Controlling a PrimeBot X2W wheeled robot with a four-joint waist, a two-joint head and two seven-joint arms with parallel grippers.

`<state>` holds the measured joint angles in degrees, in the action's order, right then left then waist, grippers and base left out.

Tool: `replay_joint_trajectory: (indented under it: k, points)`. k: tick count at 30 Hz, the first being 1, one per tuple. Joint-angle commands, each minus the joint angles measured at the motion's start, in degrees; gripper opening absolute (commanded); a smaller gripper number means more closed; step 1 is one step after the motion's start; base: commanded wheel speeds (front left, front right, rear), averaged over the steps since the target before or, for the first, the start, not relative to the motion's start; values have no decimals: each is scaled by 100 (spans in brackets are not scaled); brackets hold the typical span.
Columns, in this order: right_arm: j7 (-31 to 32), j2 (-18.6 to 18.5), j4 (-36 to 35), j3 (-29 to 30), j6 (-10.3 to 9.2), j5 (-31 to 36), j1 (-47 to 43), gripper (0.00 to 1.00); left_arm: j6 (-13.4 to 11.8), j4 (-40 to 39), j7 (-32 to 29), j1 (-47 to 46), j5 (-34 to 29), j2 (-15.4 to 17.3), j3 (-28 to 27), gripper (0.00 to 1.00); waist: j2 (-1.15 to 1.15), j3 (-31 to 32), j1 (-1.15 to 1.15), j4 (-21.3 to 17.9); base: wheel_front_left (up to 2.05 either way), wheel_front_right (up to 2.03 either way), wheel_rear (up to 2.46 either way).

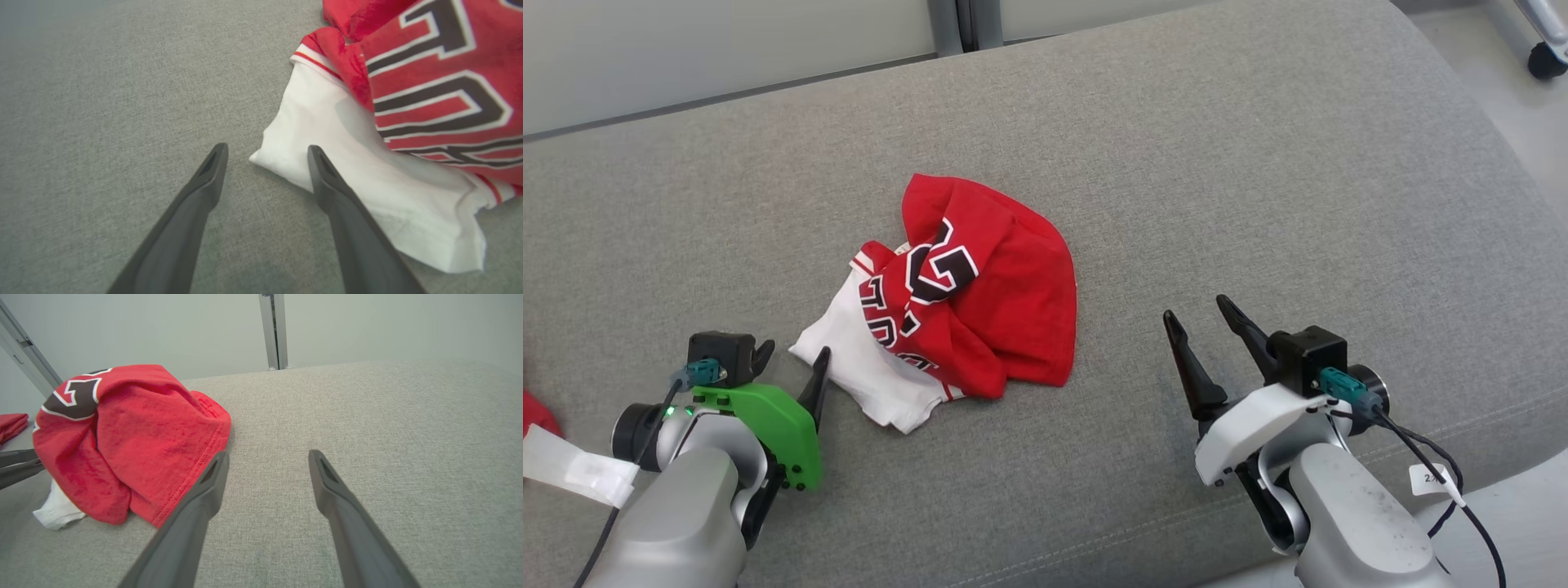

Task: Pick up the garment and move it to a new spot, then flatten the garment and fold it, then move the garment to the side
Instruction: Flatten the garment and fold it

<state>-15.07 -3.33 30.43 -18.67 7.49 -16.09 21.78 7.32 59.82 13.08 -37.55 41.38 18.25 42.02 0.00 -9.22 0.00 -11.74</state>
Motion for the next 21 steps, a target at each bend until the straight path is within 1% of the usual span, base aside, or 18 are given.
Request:
replay_joint_trajectory:
  k: [1,8,9,10,11,16,21]
  points:
    - [-28,-29,13,-15,0,-15,65,100,15,74,-18,-57,65,-37,28,100,0,13,0,-19,0,0,0]
    - [-28,-54,55,-121,0,-21,100,100,16,210,-91,-25,363,-83,263,100,0,60,0,-81,0,0,0]
    - [-28,-61,63,-132,0,-26,100,100,16,225,-98,-23,397,-88,300,48,0,67,0,-87,0,0,0]
    - [-28,-66,71,-138,0,-25,100,100,16,238,-105,-21,416,-88,340,6,0,73,0,-93,0,0,0]
    - [-28,-69,76,-142,0,-26,99,100,16,249,-108,-16,437,-84,385,0,0,80,0,-95,0,0,0]
    - [-28,-89,75,-100,0,-19,38,100,17,267,0,-81,537,-58,531,0,0,122,0,-32,0,0,0]
    - [-28,-73,61,-56,0,-26,-74,100,17,233,145,-129,548,-139,564,0,0,198,0,191,0,0,0]
